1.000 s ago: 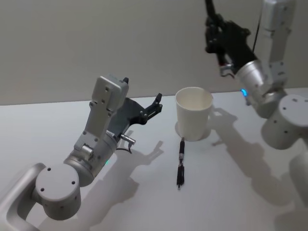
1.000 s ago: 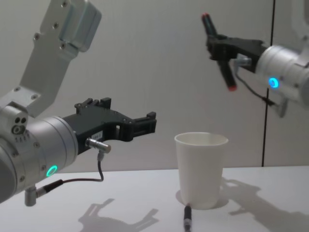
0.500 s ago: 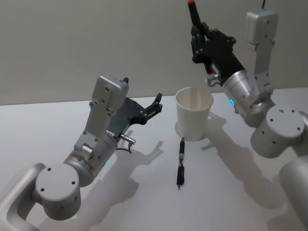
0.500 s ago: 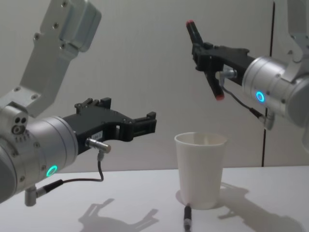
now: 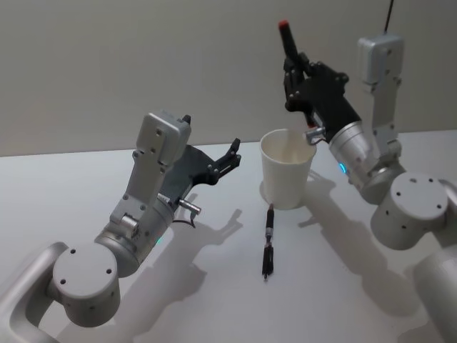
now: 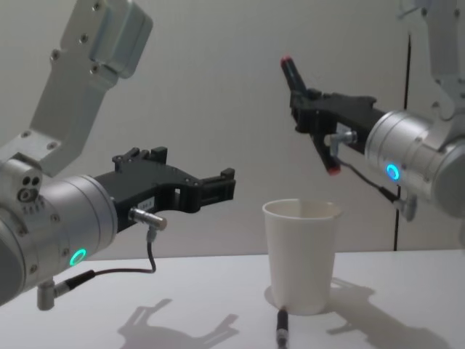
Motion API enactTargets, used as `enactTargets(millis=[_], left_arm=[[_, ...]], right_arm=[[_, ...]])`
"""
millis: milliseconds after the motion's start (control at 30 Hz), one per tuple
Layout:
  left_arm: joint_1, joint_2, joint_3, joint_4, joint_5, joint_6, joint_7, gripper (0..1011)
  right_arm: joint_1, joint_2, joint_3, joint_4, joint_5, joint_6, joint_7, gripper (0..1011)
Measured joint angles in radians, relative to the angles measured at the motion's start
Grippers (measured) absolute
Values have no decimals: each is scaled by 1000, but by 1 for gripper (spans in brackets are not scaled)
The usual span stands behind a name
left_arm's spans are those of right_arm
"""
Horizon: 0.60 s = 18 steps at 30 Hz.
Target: Place the pen into the pen holder.
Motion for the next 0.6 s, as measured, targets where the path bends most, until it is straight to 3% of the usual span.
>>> enactTargets(millis=[600], left_arm=[[0,0,0,0,0,0,0,1001]], right_arm=[[12,-28,-19,78,-15,-7,-4,176]])
